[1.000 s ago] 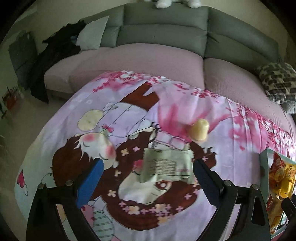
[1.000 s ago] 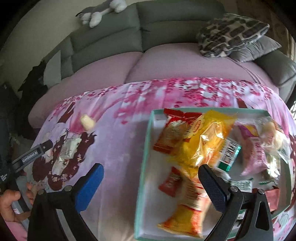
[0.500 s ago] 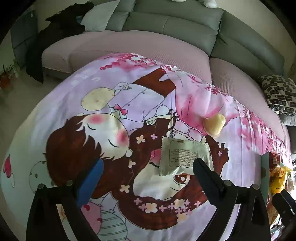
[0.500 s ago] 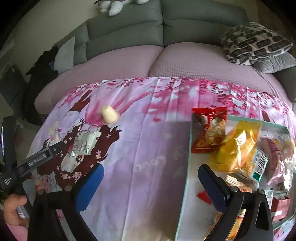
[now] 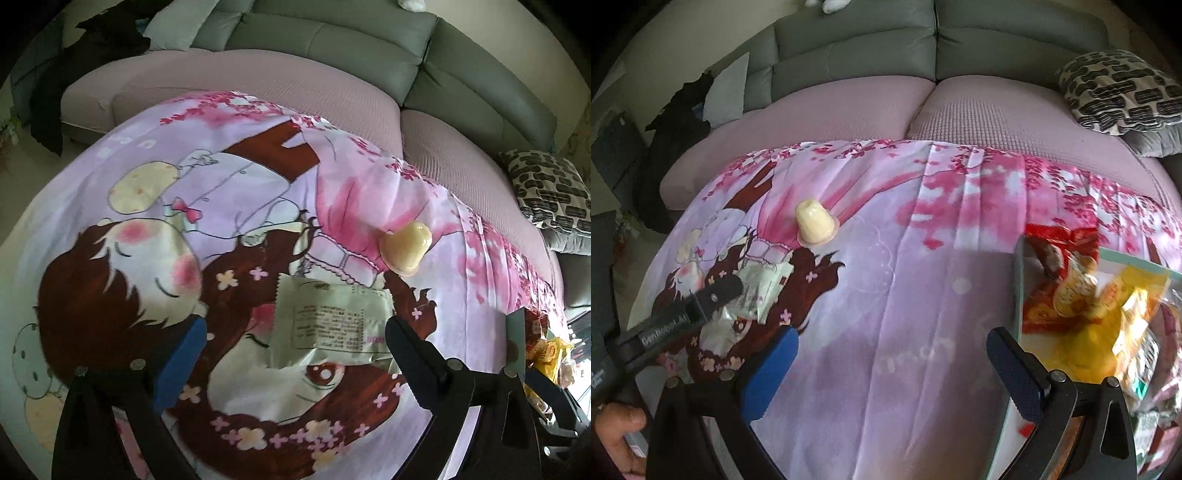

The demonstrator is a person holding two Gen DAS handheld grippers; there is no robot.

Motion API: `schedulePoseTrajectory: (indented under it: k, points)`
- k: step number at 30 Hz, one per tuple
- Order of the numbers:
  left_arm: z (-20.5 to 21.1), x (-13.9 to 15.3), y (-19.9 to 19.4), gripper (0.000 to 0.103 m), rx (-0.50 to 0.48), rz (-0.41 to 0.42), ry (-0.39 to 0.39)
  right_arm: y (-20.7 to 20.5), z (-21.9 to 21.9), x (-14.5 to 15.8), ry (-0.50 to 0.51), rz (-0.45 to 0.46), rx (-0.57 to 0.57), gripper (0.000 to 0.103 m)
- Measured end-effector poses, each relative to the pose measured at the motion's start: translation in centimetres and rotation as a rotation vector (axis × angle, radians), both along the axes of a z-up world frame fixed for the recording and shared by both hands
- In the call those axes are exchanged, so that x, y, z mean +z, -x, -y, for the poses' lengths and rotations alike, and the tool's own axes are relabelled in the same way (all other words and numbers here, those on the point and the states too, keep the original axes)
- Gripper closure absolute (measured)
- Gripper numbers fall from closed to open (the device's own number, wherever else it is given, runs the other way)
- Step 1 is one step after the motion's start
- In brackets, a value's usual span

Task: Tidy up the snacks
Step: 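Grasp the white-green packet with the left tool while the right tool grasps the pudding cup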

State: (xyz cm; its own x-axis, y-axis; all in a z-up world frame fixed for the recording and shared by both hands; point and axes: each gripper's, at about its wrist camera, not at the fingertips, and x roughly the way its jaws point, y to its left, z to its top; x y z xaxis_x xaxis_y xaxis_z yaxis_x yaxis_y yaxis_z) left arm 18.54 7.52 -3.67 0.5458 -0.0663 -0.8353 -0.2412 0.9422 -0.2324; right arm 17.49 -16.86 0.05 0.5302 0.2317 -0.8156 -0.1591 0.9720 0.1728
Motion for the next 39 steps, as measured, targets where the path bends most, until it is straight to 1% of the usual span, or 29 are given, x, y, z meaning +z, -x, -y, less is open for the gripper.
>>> schedulePoseTrajectory:
  k: [7,11,13,17,18,21,25,26,29,33,35,37,38,39]
  points:
    - [1.4,-1.3,-1.4,0.006,-0.051,-0.034,0.016,-2.4,0.1,-0.7,-0.049,-0.008,-0.002,0.0]
    - [2.4,-1.7,-2.1,0.006,-0.059,-0.043,-0.02,-3.7,-0.2,-1.2,-0.052,-0.025,0.004,0.0]
    - [2.9,-1.9,-2.5,0.007,-0.058,-0.054,-0.052,-4.4,-0.3,-1.5,-0.055,-0.035,0.008,0.0]
    - [3.5,-1.9,-2.8,0.022,-0.06,-0.056,-0.115,-5.5,-0.8,-1.8,-0.049,-0.044,0.016,0.0]
    - [3.4,-1.9,-2.8,0.025,-0.059,-0.055,-0.119,-5.8,-1.0,-1.9,-0.048,-0.045,0.019,0.0]
    - [3.0,-1.8,-2.5,0.031,-0.049,-0.049,-0.114,-6.5,-1.5,-1.9,-0.047,-0.046,0.025,0.0]
    - [2.7,-1.7,-2.4,0.035,-0.046,-0.041,-0.107,-7.1,-2.3,-1.9,-0.039,-0.041,0.04,0.0]
    - [2.6,-1.7,-2.4,0.042,-0.042,-0.037,-0.106,-7.3,-2.6,-1.9,-0.036,-0.037,0.048,0.0]
    - [1.9,-1.6,-2.4,0.042,-0.025,-0.021,-0.078,-8.0,-3.7,-1.6,-0.031,-0.02,0.071,0.0]
    - [1.5,-1.3,-2.7,0.044,-0.003,-0.004,-0.074,-9.0,-5.3,-1.3,-0.019,-0.002,0.1,0.0]
    - [1.0,-1.2,-2.8,0.044,0.014,0.002,-0.074,-9.3,-6.1,-1.2,-0.003,0.012,0.114,0.002]
    - [0.3,-1.1,-2.6,0.044,0.042,0.004,-0.08,-9.7,-6.9,-1.2,0.005,0.02,0.126,0.011]
    - [0.0,-1.1,-2.6,0.044,0.053,0.005,-0.079,-9.9,-7.3,-1.3,0.008,0.023,0.132,0.013]
    - [-0.4,-1.1,-2.5,0.044,0.064,0.006,-0.077,-10.1,-7.7,-1.3,0.014,0.029,0.137,0.018]
